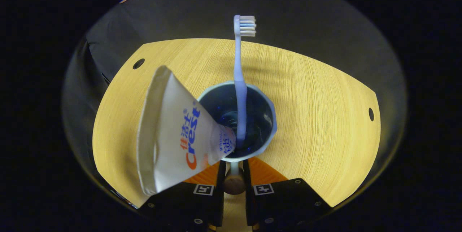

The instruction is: Put the toothbrush and toothpaste on the desktop into the cup, then pick up the cup and place it on the coaster on the desktop.

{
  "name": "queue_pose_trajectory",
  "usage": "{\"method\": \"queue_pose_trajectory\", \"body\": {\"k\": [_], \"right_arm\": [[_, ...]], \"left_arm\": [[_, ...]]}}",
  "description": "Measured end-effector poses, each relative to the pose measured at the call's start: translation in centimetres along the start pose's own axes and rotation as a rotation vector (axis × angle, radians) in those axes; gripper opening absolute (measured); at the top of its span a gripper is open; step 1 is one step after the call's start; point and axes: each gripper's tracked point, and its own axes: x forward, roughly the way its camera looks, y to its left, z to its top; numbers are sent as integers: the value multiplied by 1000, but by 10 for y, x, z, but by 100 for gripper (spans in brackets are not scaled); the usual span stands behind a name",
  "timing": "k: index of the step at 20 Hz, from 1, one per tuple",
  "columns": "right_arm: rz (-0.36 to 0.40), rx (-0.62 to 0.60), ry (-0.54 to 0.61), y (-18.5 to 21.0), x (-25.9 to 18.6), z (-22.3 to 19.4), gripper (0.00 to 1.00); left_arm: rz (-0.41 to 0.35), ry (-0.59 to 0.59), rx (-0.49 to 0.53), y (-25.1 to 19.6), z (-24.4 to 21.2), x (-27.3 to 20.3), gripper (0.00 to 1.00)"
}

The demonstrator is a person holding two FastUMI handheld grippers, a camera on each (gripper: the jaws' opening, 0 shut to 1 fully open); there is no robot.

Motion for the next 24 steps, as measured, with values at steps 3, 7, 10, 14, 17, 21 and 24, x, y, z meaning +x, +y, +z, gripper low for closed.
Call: {"method": "queue_pose_trajectory", "body": {"k": [3, 7, 10, 14, 17, 21, 24], "right_arm": [[-43, -12, -51, -12, -14, 3, 31], [24, 32, -180, -11, -49, 13, 74], [55, 48, -266, -18, -80, 9, 93], [59, 10, -401, -38, -142, -5, 96], [53, 16, -552, -60, -193, -9, 97], [33, 48, -715, -90, -246, -28, 97], [8, 90, -821, -111, -293, -45, 97]], "left_arm": [[-38, -9, 5, -2, 2, 7, 96], [-80, -23, 0, -15, 9, 11, 96], [-73, -39, 0, -26, 17, 7, 95], [-68, -48, -20, -56, 29, -9, 96], [-70, -61, -51, -86, 42, -27, 96], [-74, -73, -71, -120, 55, -54, 96], [-87, -87, -70, -143, 66, -75, 96]]}}
